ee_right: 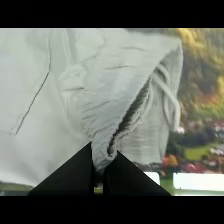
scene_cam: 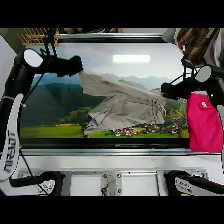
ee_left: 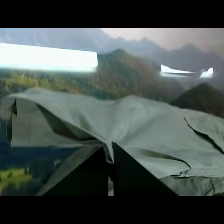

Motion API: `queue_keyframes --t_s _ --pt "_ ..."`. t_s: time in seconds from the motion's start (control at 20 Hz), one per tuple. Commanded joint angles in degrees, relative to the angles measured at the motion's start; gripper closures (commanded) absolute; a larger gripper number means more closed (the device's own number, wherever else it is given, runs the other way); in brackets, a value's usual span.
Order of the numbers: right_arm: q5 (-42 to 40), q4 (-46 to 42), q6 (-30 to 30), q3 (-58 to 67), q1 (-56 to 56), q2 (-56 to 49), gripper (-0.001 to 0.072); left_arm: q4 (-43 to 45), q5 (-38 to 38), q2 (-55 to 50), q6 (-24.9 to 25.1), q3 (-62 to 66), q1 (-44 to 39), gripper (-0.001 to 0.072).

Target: Fold the clothes and pants, and hang the long-sleeved shirts on hangers.

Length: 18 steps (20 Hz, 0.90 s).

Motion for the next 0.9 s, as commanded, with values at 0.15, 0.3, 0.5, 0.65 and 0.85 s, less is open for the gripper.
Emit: queue_keyframes --t_s 0.15,0.3,0.5,0.65,0.85 --pt "-3.93 -2.62 -0.2 -16.09 2.99 2.91 0.0698 2.4 9.29 12.81 -1.03 -30.36 -9.25 0.0701" --pt "-7.89 -2.45 -0.17 -20.98 4.17 2.89 0.0697 2.36 13.81 12.63 -1.46 -37.9 -11.87 0.0701" --pt "-8.02 -2.71 -0.2 -21.88 3.89 3.32 0.0696 1.95 12.85 11.69 -1.46 -40.87 -12.33 0.0702" --pt "-7.34 -2.62 -0.2 -21.7 2.95 4.68 0.0692 2.43 12.15 15.17 -1.44 -40.79 -12.04 0.0701" --pt "-5.09 -2.03 -0.46 -19.87 1.6 7.89 0.0142 2.36 3.98 21.31 0.02 -40.79 -12.09 0.0441"
